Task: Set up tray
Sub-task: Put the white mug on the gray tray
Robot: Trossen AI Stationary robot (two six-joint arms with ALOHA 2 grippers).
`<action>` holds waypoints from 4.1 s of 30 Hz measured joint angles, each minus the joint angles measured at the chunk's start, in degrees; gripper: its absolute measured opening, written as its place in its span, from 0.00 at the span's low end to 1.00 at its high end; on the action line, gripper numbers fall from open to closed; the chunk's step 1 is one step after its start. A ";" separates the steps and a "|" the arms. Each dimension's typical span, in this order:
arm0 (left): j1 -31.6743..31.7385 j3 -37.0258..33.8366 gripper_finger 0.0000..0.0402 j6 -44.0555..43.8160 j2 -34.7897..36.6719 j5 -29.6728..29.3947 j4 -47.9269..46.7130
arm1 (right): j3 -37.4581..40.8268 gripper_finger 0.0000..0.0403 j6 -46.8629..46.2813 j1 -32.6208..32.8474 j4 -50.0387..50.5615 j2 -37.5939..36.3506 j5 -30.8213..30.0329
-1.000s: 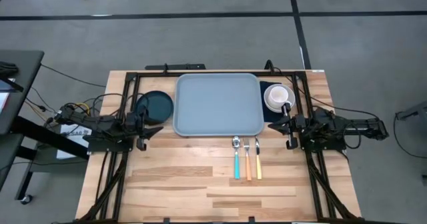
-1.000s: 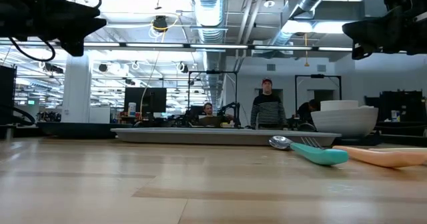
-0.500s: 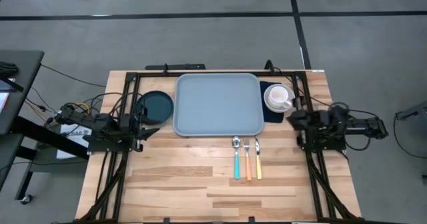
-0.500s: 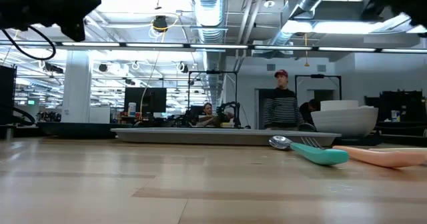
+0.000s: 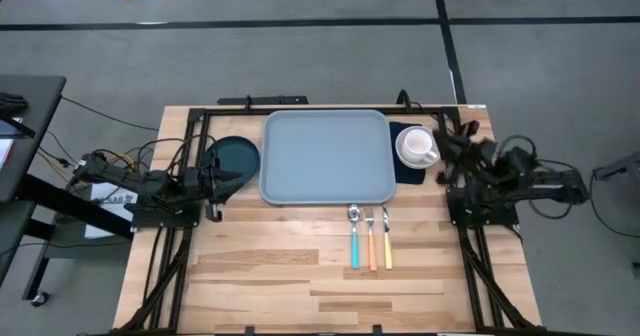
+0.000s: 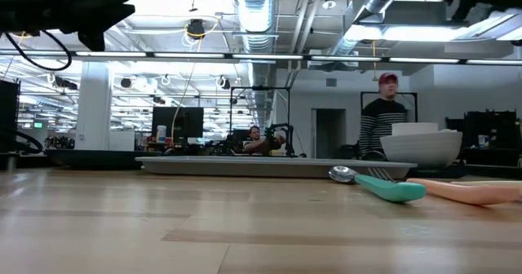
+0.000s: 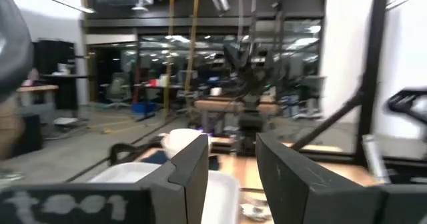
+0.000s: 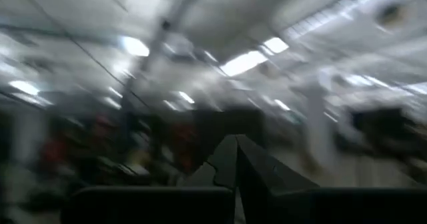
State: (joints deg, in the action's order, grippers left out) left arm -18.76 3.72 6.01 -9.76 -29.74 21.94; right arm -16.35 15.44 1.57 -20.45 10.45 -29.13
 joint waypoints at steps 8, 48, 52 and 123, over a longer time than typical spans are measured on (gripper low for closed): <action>4.35 12.87 0.28 3.55 -11.54 -3.92 -13.55 | -30.68 0.00 -5.04 -6.65 45.06 28.05 -11.60; 15.91 24.10 0.28 -2.06 -23.14 25.88 -28.56 | -51.51 0.25 5.84 -41.17 95.01 67.71 30.59; 15.91 24.10 0.28 -2.06 -23.26 25.88 -28.46 | -51.51 0.28 5.52 -39.47 94.75 69.41 30.60; 15.89 24.08 0.28 -2.16 -23.27 25.40 -29.02 | -48.34 0.03 -10.45 -38.41 87.68 79.72 20.02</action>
State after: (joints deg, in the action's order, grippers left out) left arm -2.87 27.79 3.85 -33.04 -4.34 -7.07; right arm -64.69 4.99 -36.84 67.23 90.17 -9.10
